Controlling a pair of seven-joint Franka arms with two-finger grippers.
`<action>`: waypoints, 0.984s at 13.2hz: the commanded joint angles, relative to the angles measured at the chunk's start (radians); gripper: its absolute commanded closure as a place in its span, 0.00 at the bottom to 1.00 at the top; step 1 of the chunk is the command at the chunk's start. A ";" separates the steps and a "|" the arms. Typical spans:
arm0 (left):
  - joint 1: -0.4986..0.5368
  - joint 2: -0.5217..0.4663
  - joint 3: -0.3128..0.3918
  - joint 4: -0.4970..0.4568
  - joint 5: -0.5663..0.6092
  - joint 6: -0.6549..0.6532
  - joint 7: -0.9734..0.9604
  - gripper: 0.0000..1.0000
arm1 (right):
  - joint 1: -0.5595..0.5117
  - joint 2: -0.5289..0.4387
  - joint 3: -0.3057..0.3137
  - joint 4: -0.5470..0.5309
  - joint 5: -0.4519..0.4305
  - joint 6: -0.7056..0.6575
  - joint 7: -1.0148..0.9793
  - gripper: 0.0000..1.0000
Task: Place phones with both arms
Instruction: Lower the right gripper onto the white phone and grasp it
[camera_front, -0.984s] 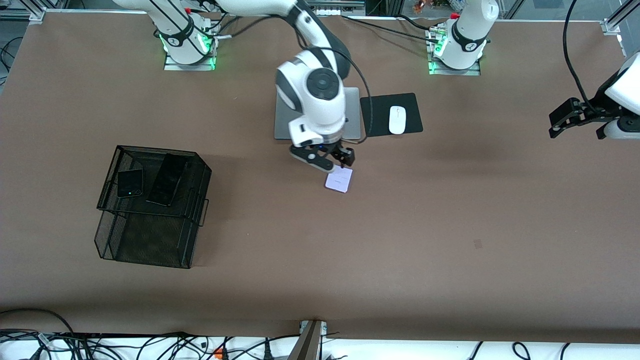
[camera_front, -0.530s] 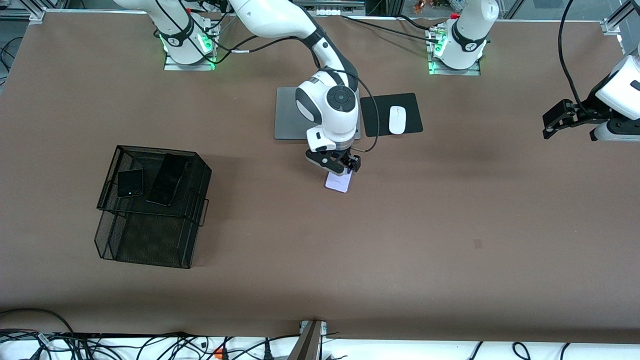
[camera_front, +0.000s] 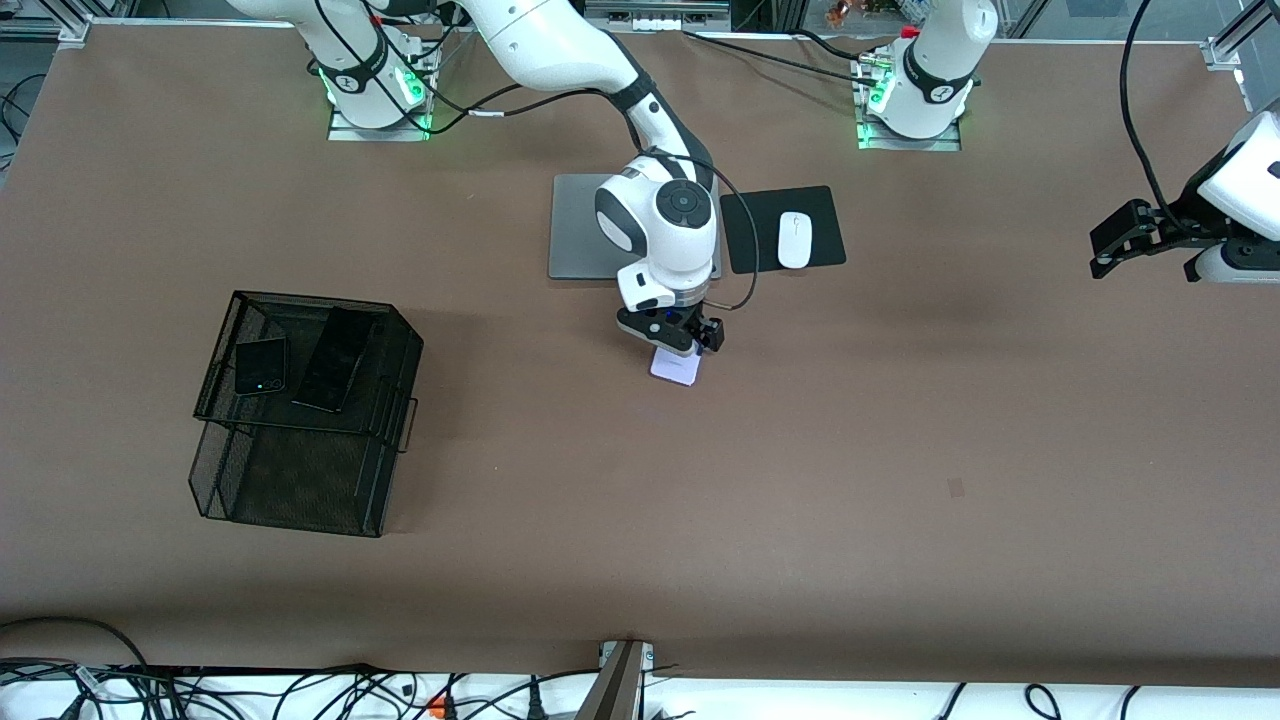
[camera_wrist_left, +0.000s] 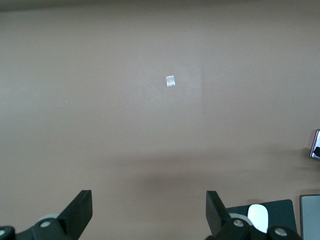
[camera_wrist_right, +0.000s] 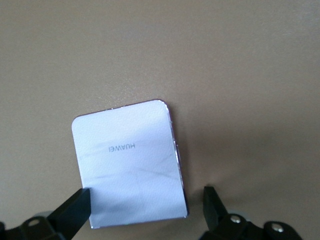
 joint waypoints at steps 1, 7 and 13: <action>0.004 0.003 0.002 0.012 -0.021 -0.026 0.024 0.00 | 0.004 0.029 -0.006 0.029 -0.029 0.011 -0.005 0.00; 0.001 0.003 0.000 0.014 -0.018 -0.028 0.026 0.00 | -0.004 0.023 -0.025 0.038 -0.032 0.029 -0.074 0.00; 0.001 0.003 0.000 0.012 -0.018 -0.028 0.026 0.00 | -0.001 0.040 -0.022 0.035 -0.041 0.043 -0.082 0.00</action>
